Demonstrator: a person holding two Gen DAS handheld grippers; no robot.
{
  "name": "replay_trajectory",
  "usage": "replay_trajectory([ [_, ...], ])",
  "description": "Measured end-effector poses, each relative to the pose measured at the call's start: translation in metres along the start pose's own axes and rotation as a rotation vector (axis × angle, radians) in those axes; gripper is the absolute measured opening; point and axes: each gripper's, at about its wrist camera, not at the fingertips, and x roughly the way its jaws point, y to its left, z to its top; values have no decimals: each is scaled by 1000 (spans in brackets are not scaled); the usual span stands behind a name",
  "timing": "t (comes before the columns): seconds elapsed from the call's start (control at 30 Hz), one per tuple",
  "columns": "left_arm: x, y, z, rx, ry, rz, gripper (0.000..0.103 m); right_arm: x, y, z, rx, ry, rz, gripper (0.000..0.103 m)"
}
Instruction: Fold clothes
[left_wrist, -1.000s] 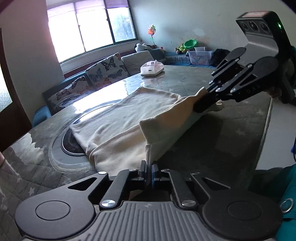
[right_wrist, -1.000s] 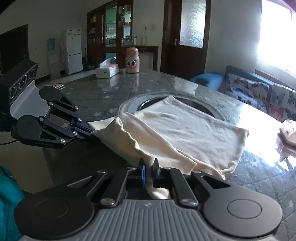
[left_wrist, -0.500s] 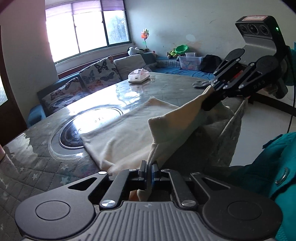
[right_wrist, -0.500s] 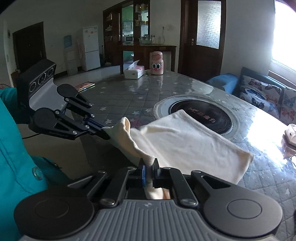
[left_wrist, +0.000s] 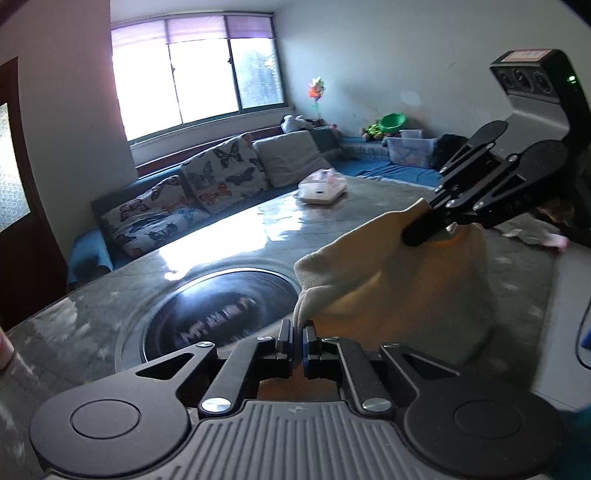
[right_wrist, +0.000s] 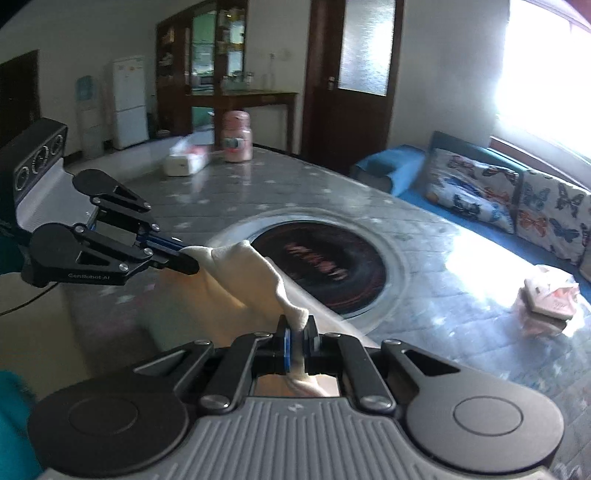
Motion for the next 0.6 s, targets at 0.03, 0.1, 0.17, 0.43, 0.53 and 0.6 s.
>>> replay_trajectory([
  [0.03,13,5,2,-8,12,9,5,10,-7,4,4,6,-10,5],
  [0.1,39,15,4,-30,39,23,5,31,-19,9,6,19,-29,5],
  [0.17,63,23,3,-66,72,27,5,53,-30,9,37,34,-47,5],
  [0.43,107,41,-12,-164,165,65,15,120,-56,-16,199,92,-76,10],
  [0.53,104,44,-13,-178,154,90,34,114,-63,-24,260,59,-82,19],
  [0.6,101,45,-13,-192,147,108,55,97,-68,-31,285,28,-92,20],
])
